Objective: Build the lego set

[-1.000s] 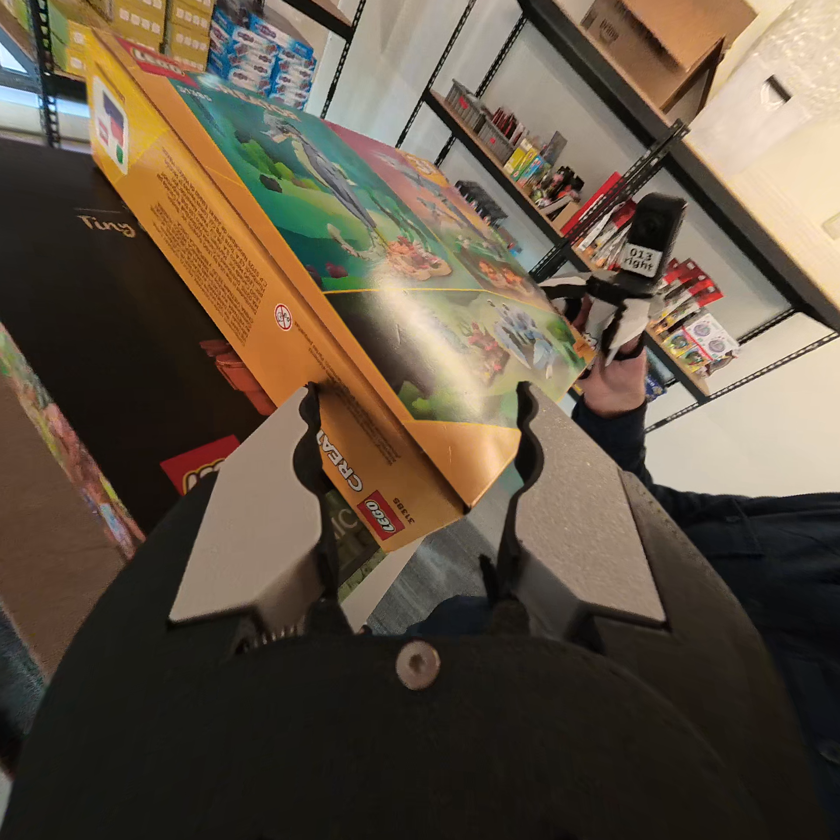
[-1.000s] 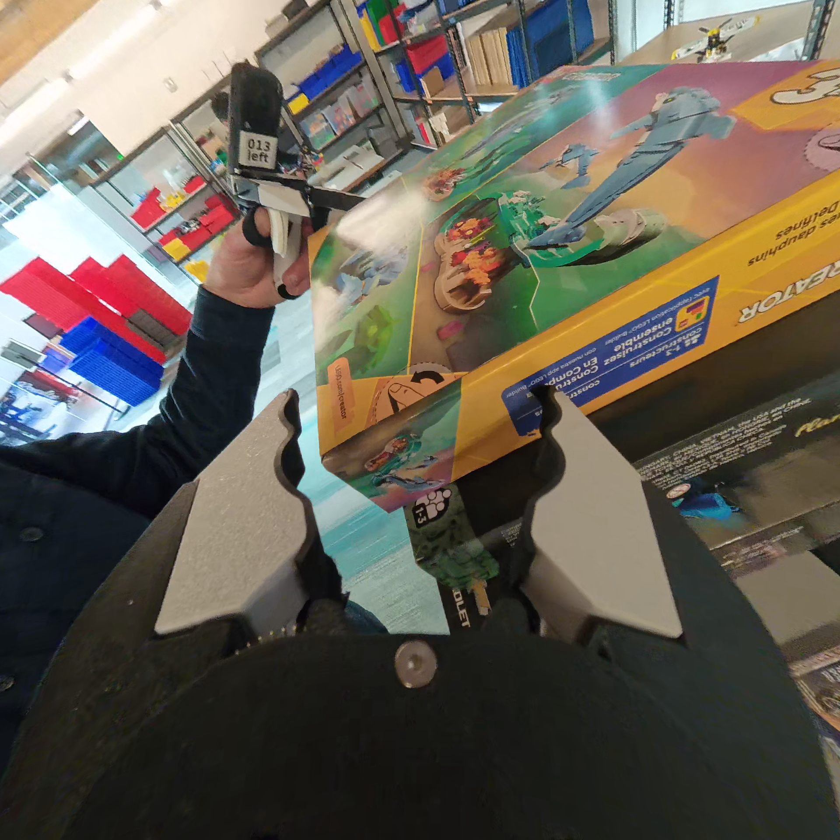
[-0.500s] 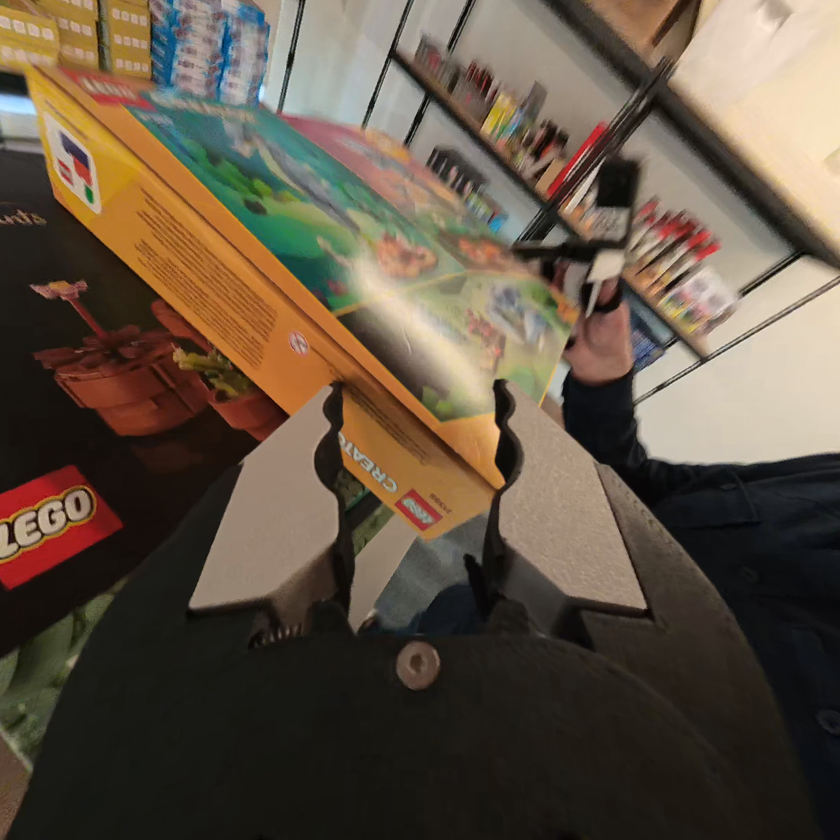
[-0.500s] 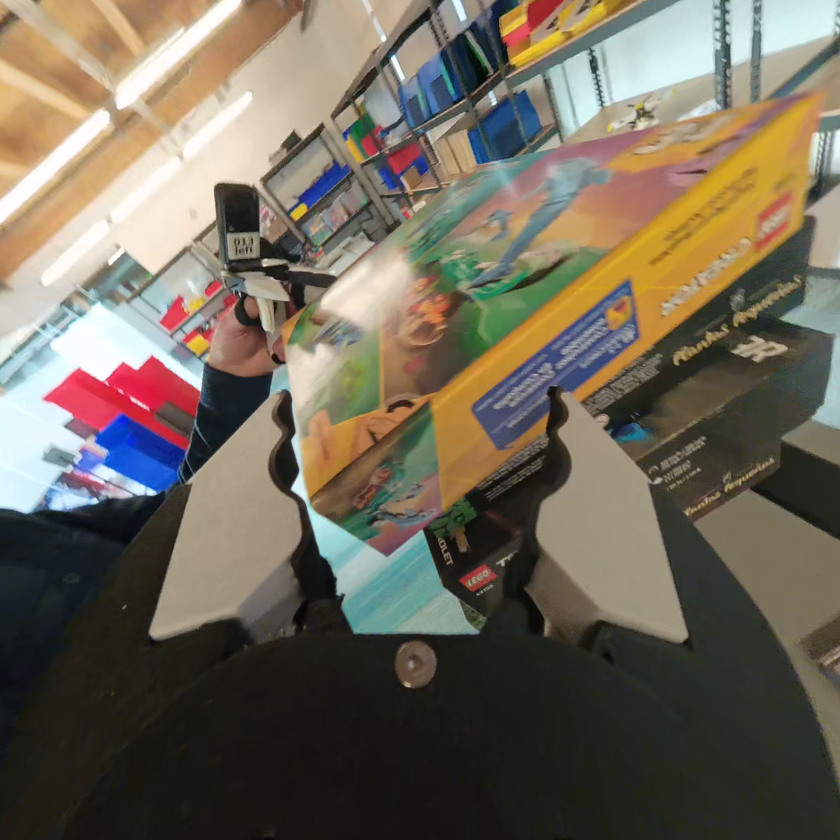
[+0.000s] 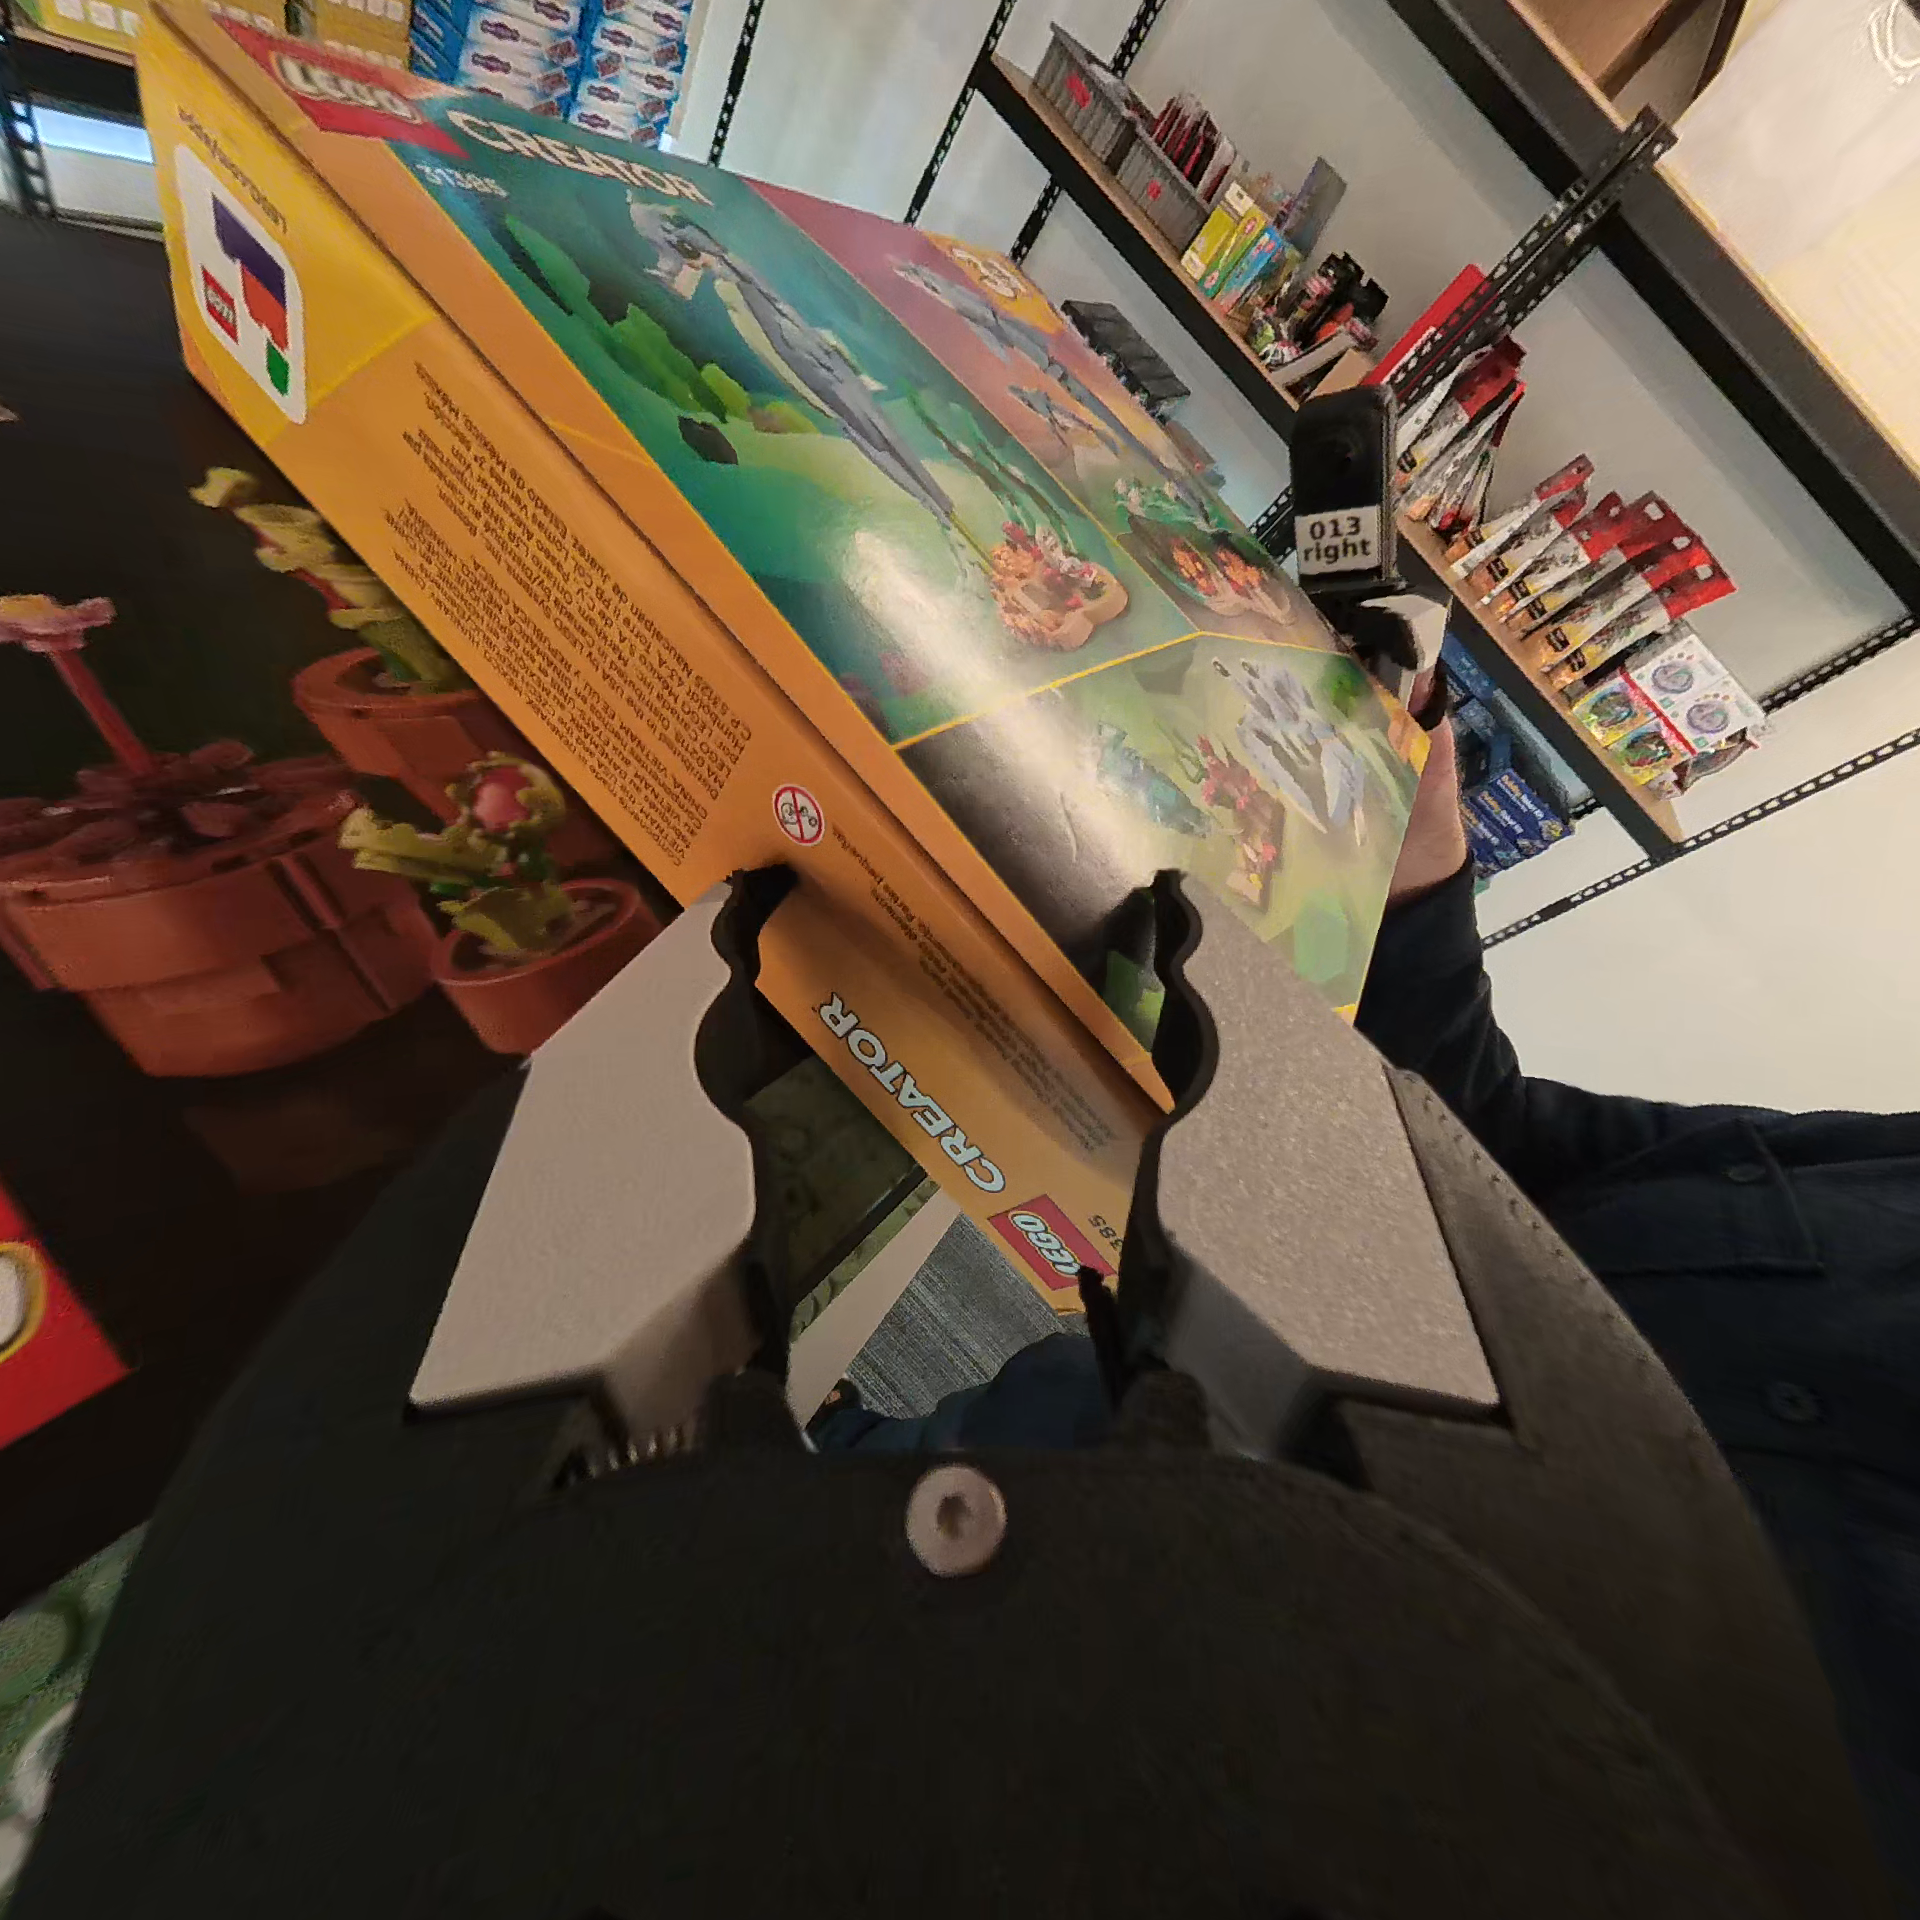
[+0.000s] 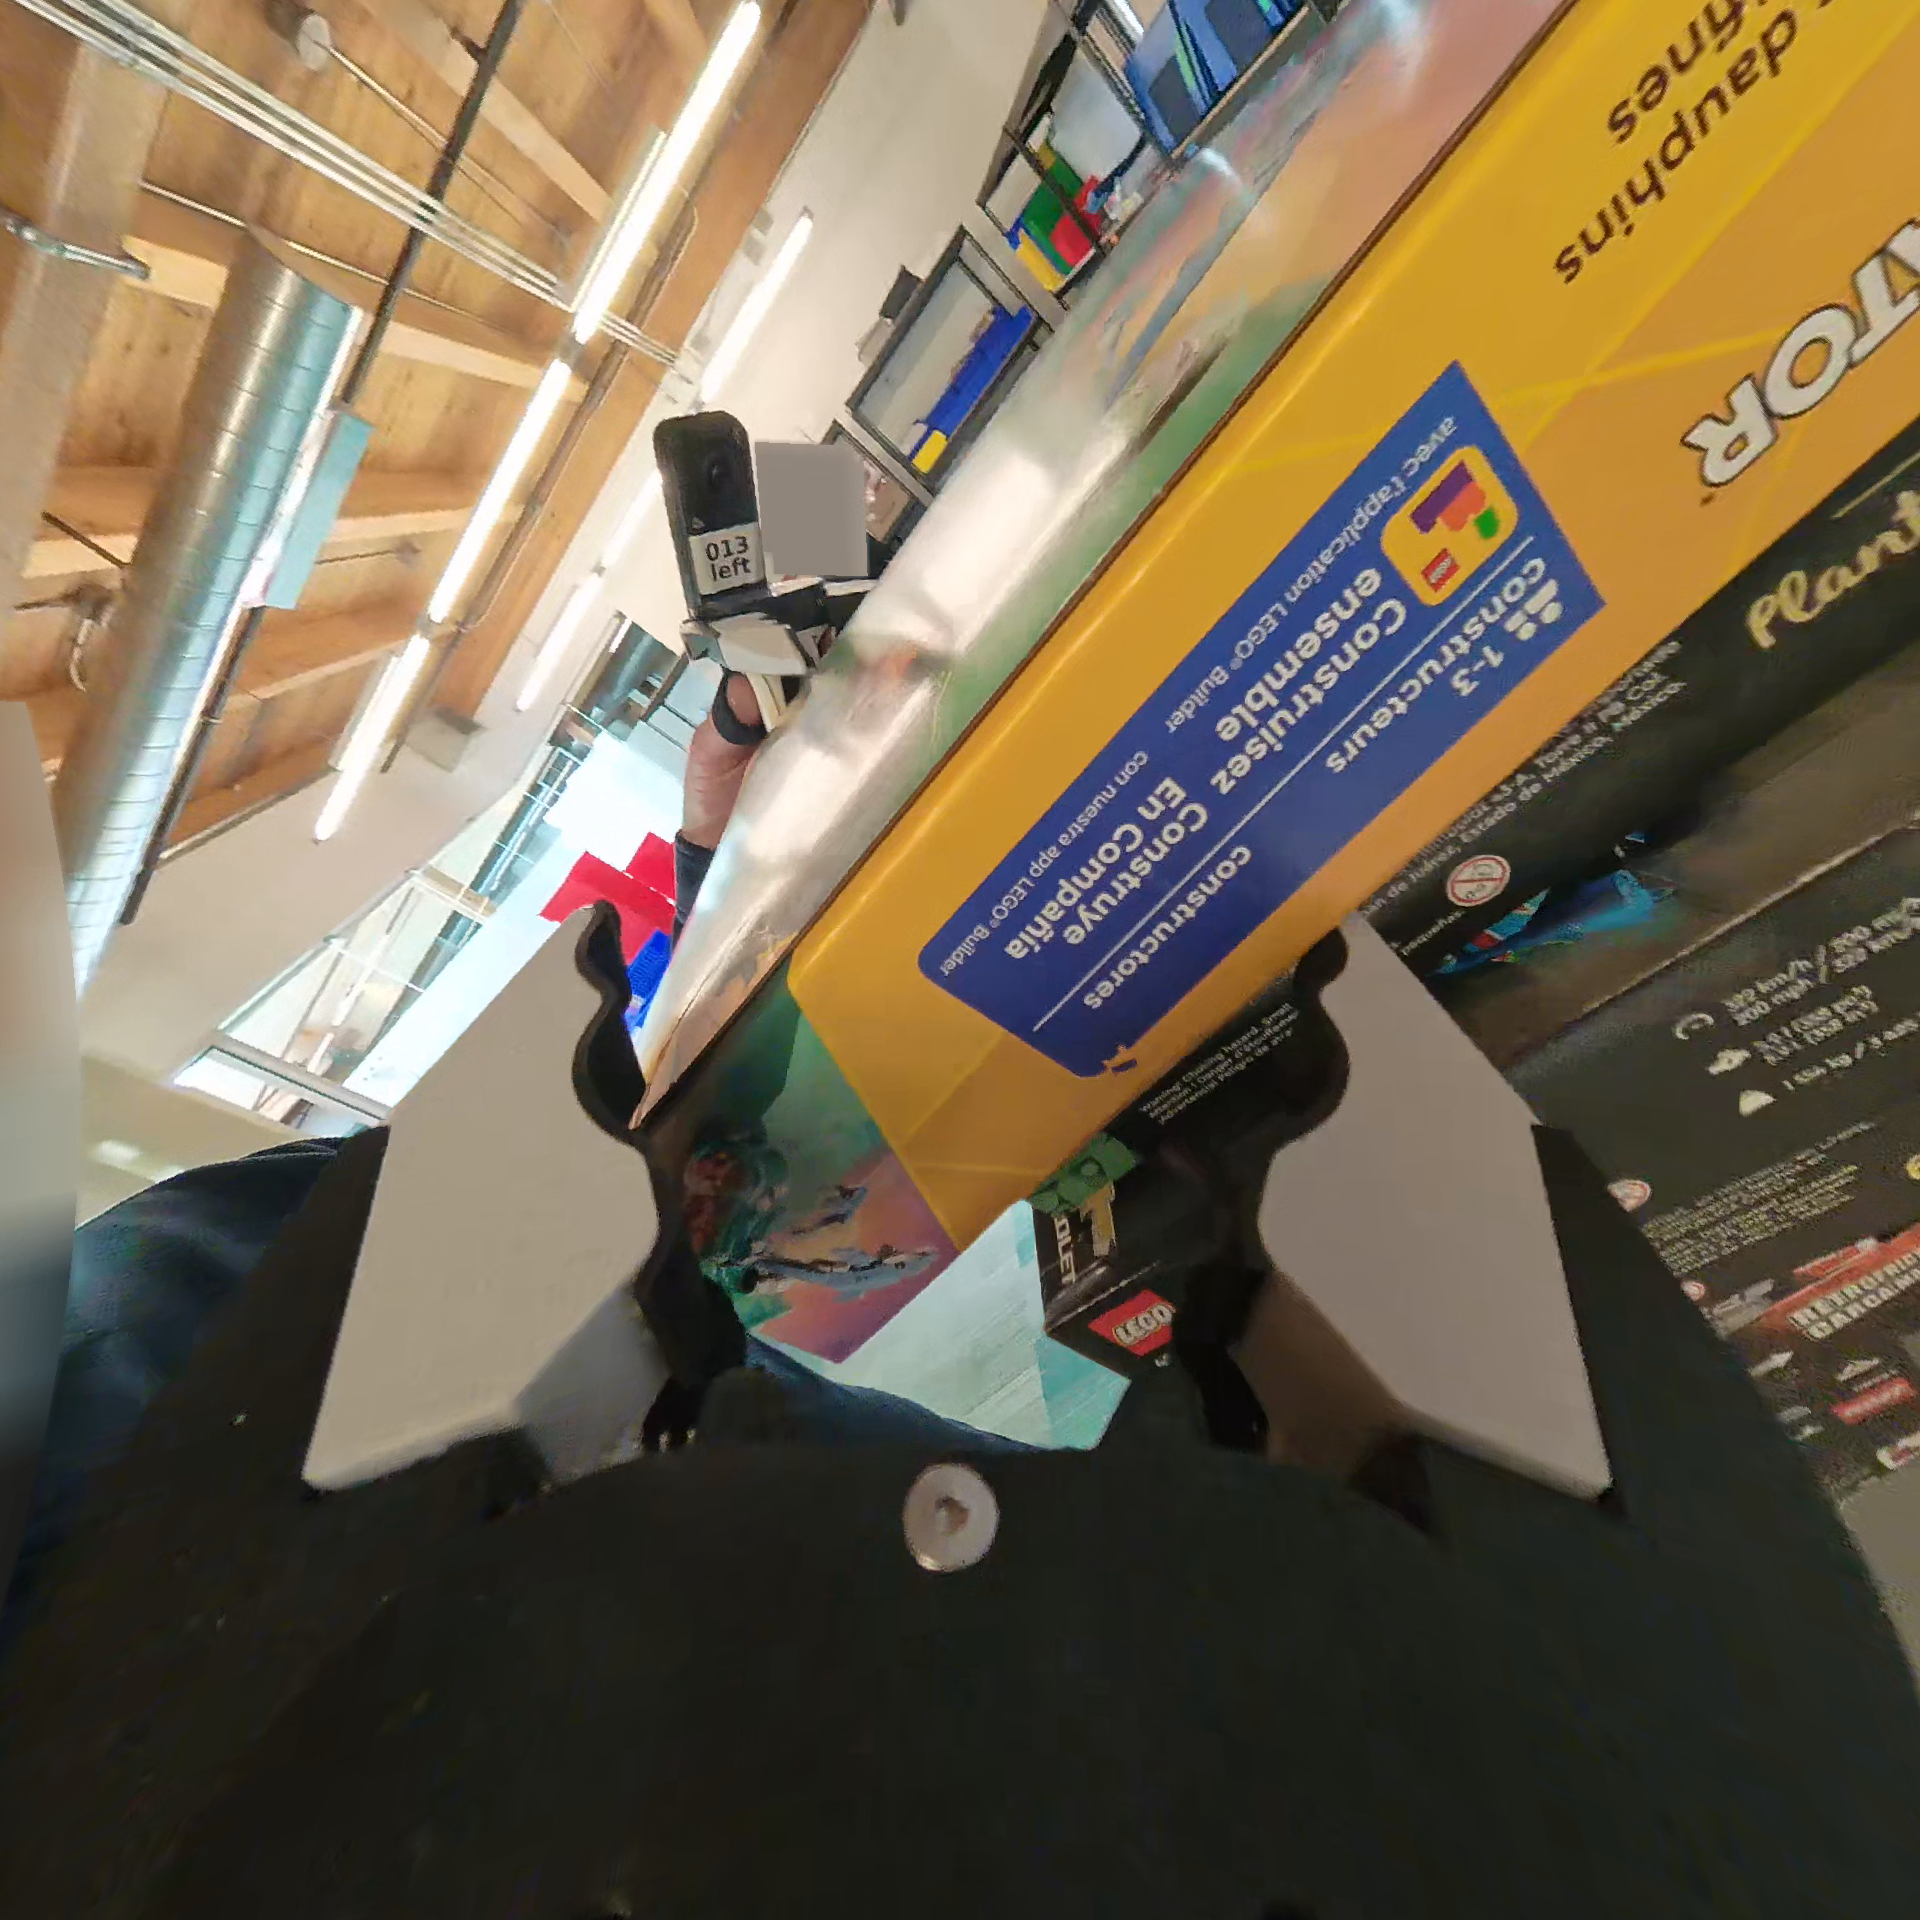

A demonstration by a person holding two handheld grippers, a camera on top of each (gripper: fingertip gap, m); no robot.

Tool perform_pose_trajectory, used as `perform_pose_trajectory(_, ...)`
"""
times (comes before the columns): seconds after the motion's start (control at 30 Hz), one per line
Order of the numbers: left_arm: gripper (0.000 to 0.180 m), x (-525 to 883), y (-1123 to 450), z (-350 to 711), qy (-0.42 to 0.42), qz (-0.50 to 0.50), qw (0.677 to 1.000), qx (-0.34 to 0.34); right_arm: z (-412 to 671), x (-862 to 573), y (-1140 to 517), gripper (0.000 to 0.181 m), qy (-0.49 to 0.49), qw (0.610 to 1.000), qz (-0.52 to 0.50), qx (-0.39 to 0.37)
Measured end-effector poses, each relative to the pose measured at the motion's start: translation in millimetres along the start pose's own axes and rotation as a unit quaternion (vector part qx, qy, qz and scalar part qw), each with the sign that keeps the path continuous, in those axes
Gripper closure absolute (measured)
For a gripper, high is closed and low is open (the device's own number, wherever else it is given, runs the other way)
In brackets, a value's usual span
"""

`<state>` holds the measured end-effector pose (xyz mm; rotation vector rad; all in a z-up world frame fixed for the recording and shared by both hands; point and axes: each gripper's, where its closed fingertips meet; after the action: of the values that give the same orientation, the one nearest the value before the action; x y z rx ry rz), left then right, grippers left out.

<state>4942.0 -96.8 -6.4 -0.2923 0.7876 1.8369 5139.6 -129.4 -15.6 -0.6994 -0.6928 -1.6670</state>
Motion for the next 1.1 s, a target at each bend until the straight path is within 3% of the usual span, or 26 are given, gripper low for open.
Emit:
perform_pose_trajectory(0.43, 0.099, -39, -40, 2, -0.010, -0.032, 0.999, -0.034, -8, 8, 56, 0.070, 0.019, 0.997, 0.045, -0.064)
perform_pose_trajectory(1.1, 0.103, -96, -90, 11, -0.032, -0.068, 0.992, -0.097, -37, 18, 126, 0.070, 0.051, 0.992, 0.070, -0.096)
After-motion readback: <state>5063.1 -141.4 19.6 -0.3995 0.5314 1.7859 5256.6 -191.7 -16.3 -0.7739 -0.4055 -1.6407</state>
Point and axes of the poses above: each gripper's, where its closed fingertips meet, y back along the fingers, z out of its top, x = y × z across the jaws, and after that the axes turned 4 degrees about x, right-handed
